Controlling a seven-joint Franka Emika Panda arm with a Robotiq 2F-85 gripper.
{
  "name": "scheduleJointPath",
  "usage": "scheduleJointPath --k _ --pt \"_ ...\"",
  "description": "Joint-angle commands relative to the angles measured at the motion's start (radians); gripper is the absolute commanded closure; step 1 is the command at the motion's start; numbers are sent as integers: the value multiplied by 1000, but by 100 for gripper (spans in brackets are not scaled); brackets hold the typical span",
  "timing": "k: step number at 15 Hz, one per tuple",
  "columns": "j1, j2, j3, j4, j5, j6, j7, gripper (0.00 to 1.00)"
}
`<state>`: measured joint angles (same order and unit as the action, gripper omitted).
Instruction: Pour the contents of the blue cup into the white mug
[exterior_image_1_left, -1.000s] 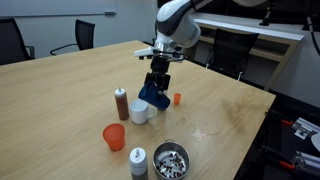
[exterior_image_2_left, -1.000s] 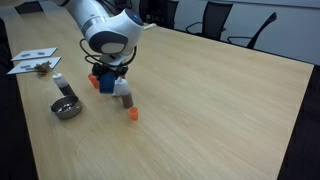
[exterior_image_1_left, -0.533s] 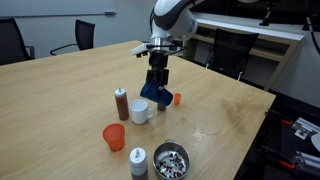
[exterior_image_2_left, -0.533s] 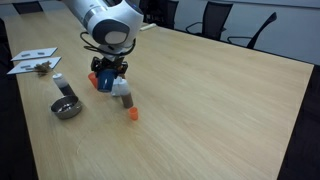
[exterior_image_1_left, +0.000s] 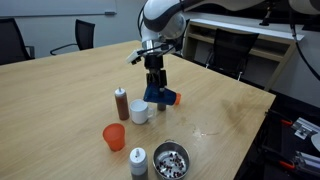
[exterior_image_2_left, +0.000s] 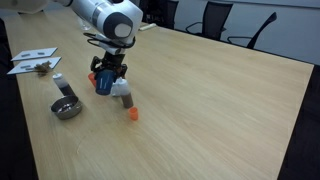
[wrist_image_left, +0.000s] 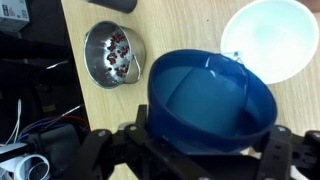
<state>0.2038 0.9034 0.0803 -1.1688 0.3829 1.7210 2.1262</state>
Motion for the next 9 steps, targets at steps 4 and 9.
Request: scheduleJointPath --k 4,9 --pt "24 171 -1 329 -95 -213 46 36" --pt "36 243 1 455 -115 -297 44 36"
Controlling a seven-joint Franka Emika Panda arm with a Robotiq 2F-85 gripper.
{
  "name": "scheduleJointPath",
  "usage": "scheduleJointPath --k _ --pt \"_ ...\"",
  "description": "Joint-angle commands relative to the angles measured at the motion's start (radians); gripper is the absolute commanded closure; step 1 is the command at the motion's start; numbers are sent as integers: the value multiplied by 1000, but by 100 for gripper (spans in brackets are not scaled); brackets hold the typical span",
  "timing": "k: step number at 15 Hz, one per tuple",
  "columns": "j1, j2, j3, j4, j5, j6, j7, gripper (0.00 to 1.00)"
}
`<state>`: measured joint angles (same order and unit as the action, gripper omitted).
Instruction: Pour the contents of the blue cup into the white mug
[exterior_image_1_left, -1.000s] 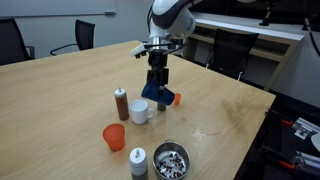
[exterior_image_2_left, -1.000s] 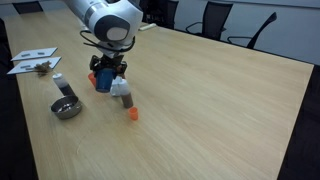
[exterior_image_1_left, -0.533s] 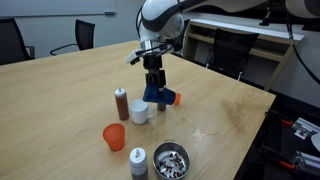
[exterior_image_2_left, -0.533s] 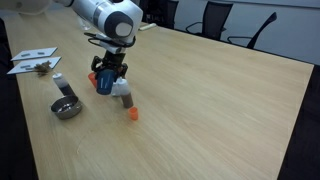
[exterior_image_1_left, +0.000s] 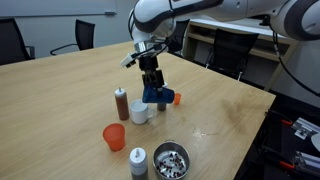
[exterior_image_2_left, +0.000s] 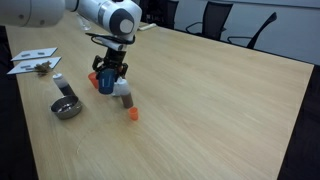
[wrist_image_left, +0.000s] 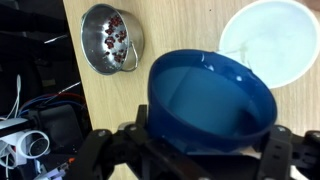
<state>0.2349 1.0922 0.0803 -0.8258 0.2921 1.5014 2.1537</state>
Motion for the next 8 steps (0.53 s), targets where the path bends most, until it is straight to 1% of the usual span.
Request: scheduleJointPath --k 1,8 --pt "7 62 1 128 -28 -85 15 36" --pt "11 105 3 219 -43 -127 18 36"
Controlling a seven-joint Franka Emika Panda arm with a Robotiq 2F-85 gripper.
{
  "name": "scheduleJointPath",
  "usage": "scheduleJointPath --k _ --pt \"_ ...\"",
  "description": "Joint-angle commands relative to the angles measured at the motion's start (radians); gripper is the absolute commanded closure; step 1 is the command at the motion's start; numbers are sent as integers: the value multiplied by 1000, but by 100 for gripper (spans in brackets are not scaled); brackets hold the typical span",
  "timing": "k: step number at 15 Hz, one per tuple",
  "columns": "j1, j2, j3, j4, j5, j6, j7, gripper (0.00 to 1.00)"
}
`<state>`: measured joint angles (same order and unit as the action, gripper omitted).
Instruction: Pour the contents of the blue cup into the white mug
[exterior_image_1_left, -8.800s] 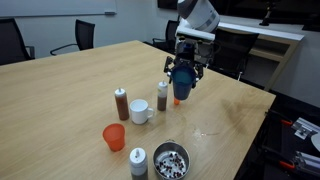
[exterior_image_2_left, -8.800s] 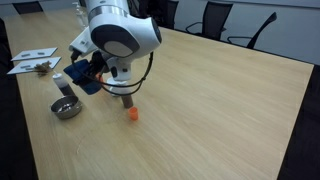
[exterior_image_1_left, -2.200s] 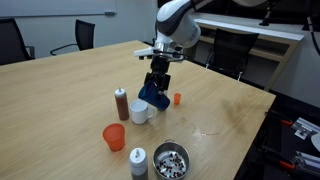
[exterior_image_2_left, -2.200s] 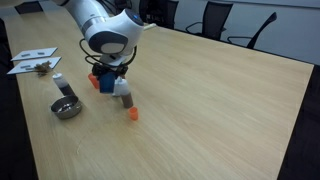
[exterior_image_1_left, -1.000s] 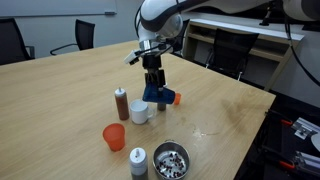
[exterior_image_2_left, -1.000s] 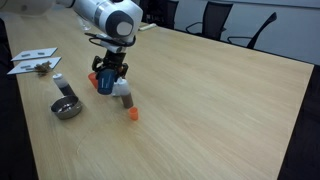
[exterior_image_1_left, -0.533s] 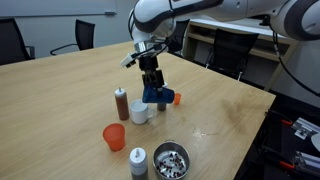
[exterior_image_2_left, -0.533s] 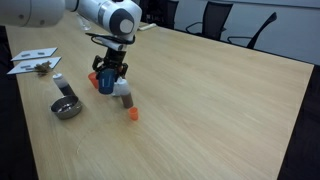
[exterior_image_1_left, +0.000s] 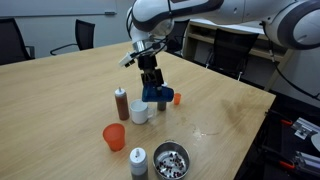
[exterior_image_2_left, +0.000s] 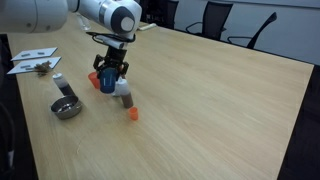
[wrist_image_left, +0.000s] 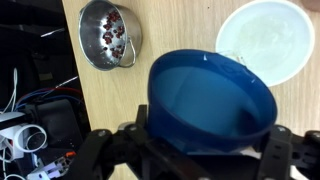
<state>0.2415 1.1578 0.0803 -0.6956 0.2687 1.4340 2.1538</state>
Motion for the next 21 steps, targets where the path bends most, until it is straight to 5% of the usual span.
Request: scheduleJointPath --k 1,21 --pt "5 46 4 102 -19 -66 18 36" --pt "38 61 -21 160 -91 -153 46 36"
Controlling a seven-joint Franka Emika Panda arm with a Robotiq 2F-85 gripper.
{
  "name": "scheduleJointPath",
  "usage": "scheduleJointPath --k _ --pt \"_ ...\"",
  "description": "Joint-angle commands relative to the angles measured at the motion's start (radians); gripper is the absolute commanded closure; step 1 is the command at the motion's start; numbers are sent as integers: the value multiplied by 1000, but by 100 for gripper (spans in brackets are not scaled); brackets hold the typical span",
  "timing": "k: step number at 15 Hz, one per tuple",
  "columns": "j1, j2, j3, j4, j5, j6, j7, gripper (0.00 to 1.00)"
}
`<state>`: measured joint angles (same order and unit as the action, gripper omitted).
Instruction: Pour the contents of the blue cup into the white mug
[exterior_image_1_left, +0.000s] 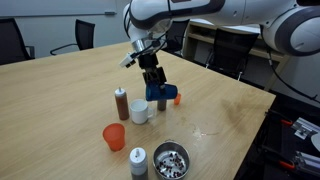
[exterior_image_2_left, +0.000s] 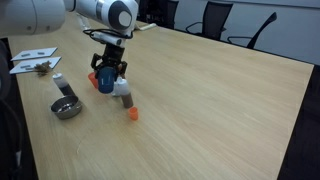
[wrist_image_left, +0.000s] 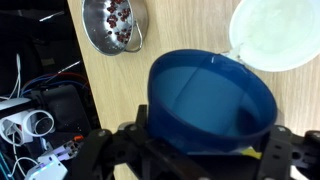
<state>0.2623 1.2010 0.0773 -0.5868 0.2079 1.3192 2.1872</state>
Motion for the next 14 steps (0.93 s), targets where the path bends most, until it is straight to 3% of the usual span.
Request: scheduleJointPath --k 1,14 --pt "20 21 -18 55 -42 -34 8 36" --pt "67 130 -40 244 -148 -79 -15 36"
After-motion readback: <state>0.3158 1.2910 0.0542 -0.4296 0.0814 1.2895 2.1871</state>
